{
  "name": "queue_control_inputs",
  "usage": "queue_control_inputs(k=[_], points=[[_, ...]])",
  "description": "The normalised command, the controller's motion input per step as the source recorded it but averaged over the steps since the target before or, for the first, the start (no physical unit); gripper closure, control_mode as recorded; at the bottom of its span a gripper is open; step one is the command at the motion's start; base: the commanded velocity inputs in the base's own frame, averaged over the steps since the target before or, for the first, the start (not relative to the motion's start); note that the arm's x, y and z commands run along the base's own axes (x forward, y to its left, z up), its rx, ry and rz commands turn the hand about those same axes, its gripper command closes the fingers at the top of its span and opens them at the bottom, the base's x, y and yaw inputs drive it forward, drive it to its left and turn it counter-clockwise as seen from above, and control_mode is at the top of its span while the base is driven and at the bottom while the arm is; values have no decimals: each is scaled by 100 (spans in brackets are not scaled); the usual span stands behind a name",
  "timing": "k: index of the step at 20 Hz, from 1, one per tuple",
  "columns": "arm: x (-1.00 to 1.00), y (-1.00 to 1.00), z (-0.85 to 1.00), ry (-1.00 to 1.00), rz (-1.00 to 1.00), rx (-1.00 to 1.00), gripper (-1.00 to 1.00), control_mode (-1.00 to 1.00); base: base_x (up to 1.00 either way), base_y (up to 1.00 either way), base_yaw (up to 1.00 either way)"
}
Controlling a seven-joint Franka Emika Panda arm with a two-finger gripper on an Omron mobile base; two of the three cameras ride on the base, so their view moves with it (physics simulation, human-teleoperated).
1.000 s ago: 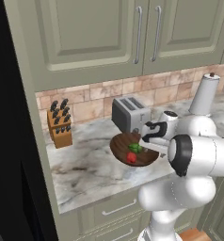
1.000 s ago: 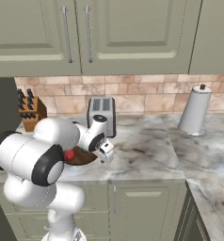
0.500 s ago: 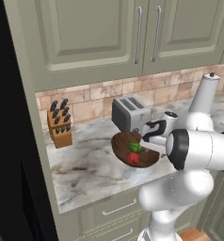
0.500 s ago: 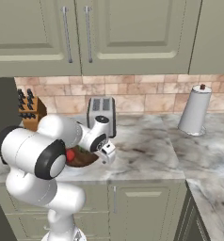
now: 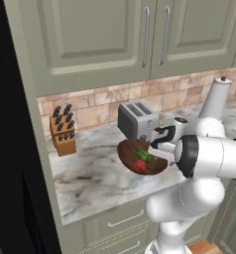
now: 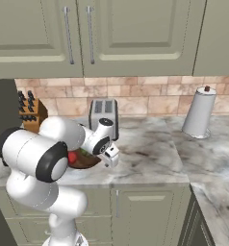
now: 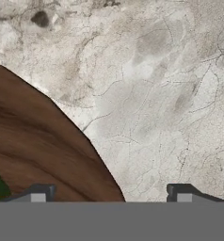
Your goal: Place the bowl with the avocado and bell pepper on the second highest shelf of the fridge. Place the bowl with the steak and chicken drumstick on the top shelf of the fridge.
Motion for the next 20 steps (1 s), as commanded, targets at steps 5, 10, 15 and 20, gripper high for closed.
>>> queue_control_inputs(k=[5,10,15,20], points=[[0,0,0,0,0,0,100,-100,0,0,0],[-3,0,9,-2,0,0,100,-100,0,0,0],[-26,12,79,-25,-1,0,100,-100,0,0,0],[-39,33,100,-29,-7,1,100,-100,0,0,0]])
